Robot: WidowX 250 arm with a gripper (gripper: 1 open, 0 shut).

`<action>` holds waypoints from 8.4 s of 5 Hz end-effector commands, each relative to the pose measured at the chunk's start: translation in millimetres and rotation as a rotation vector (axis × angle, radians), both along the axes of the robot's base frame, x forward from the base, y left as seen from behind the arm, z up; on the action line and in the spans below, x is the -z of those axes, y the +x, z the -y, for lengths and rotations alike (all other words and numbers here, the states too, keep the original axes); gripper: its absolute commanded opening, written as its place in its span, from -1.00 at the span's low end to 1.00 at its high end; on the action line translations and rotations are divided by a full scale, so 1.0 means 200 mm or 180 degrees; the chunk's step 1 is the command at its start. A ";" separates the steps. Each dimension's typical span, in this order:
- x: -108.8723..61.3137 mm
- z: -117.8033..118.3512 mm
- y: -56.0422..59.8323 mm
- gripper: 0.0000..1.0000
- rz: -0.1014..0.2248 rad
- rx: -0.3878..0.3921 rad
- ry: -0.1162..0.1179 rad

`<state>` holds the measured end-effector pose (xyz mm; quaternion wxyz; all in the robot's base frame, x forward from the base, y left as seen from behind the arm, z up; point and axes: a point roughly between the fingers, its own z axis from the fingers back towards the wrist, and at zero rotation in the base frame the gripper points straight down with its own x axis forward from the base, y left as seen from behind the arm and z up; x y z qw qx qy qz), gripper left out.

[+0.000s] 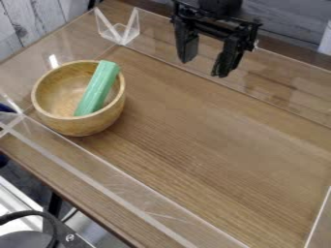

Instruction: Remove the green block from inside the brown bowl and put it on the table

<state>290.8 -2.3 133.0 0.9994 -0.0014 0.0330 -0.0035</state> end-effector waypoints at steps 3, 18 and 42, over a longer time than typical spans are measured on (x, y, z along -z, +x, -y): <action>0.05 -0.35 -0.26 1.00 -0.0013 -0.0254 0.0053; 0.32 -0.77 -0.24 -1.00 -0.0176 -0.0616 0.0025; 0.29 -0.02 -0.03 -1.00 0.0005 0.0401 -0.0222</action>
